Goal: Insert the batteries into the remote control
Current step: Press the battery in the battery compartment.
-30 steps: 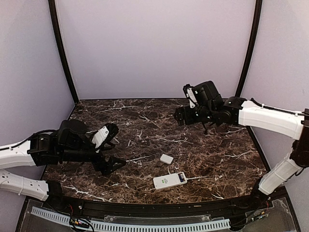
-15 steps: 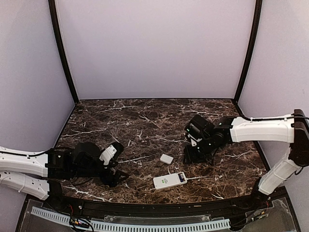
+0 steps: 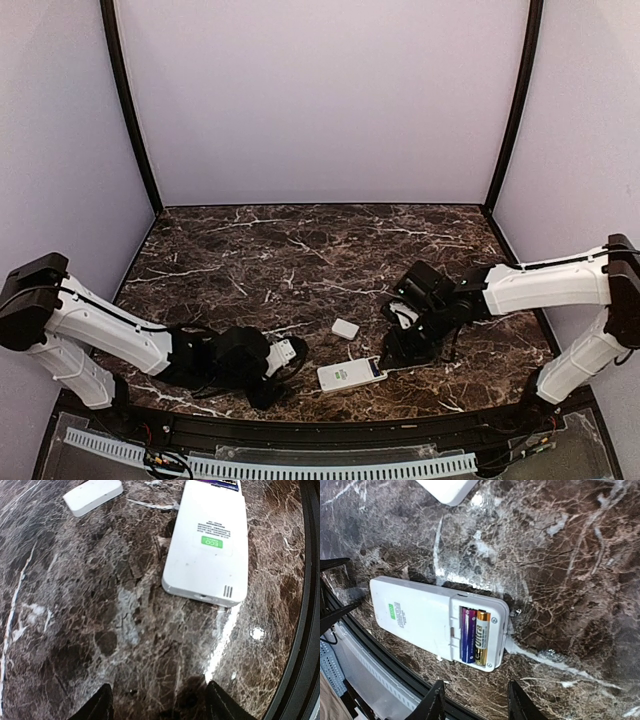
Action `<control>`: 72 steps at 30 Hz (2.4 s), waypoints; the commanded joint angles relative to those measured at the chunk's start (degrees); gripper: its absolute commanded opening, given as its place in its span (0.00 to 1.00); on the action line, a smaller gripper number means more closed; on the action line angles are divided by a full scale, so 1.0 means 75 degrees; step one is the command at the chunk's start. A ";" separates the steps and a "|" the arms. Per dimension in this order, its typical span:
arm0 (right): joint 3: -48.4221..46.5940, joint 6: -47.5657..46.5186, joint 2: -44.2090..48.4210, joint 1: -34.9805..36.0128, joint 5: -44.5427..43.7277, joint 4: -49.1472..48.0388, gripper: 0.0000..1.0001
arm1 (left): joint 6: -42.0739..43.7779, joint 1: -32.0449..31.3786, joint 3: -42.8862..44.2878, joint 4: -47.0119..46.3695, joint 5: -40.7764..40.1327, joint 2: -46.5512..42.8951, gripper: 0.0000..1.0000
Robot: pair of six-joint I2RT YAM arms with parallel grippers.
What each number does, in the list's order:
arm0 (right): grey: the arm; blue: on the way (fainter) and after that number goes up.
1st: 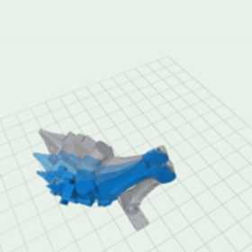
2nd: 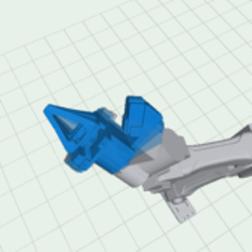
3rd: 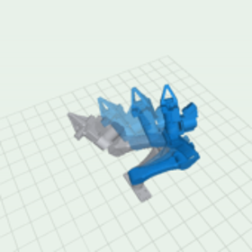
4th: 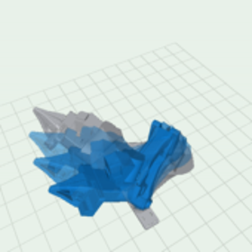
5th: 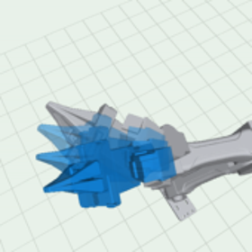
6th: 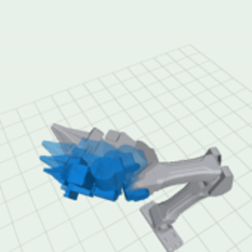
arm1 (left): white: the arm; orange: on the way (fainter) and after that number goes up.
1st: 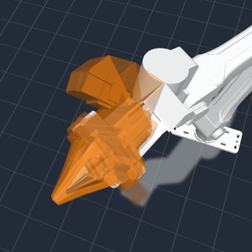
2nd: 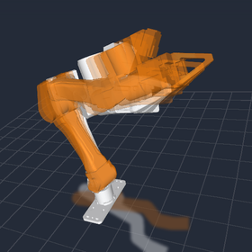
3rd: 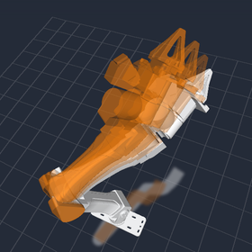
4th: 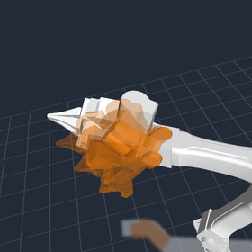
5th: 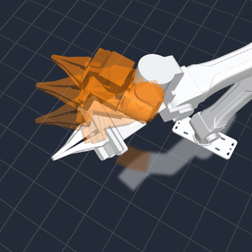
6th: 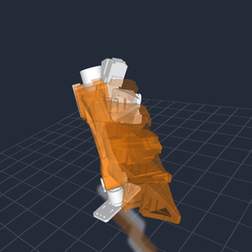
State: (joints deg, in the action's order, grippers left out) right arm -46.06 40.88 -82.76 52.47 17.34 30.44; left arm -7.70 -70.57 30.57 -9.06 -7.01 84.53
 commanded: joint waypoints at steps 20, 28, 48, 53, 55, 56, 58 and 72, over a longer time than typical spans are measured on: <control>-0.0154 -0.0865 -0.1249 -0.0234 0.0309 -0.0801 0.28 | 0.0591 -0.0025 0.0627 -0.0747 0.0461 0.1169 0.50; 0.0370 -0.0389 -0.1313 -0.0174 0.0599 -0.1455 0.26 | 0.0595 -0.0025 0.0628 -0.0717 0.0443 0.1229 0.49; -0.0827 -0.0778 -0.0698 -0.0037 -0.0362 0.0286 0.27 | 0.0650 -0.0025 0.0539 -0.0550 0.0283 0.1049 0.46; -0.1366 -0.0937 -0.0271 -0.0205 -0.0878 0.0981 0.32 | 0.0600 -0.0025 0.0380 -0.0584 0.0286 0.0750 0.46; -0.1566 -0.0928 -0.0292 -0.0234 -0.1200 0.1048 0.37 | 0.0571 -0.0025 0.0332 -0.0575 0.0258 0.0606 0.46; -0.1690 -0.0898 -0.0395 -0.0243 -0.1384 0.1057 0.41 | 0.0553 -0.0025 0.0314 -0.0580 0.0245 0.0544 0.46; -0.2115 -0.0814 -0.0788 -0.0243 -0.1787 0.1148 0.48 | 0.0485 -0.0025 0.0242 -0.0609 0.0152 0.0299 0.46; -0.5375 -0.2884 -0.4184 -0.0011 -0.2090 0.1242 0.72 | -0.0357 0.0197 -0.0505 0.0234 -0.1085 -0.2322 0.65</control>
State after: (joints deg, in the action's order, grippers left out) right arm -82.52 27.38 -109.58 51.88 -0.45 38.57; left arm -8.12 -69.84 28.99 -12.03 -10.96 71.33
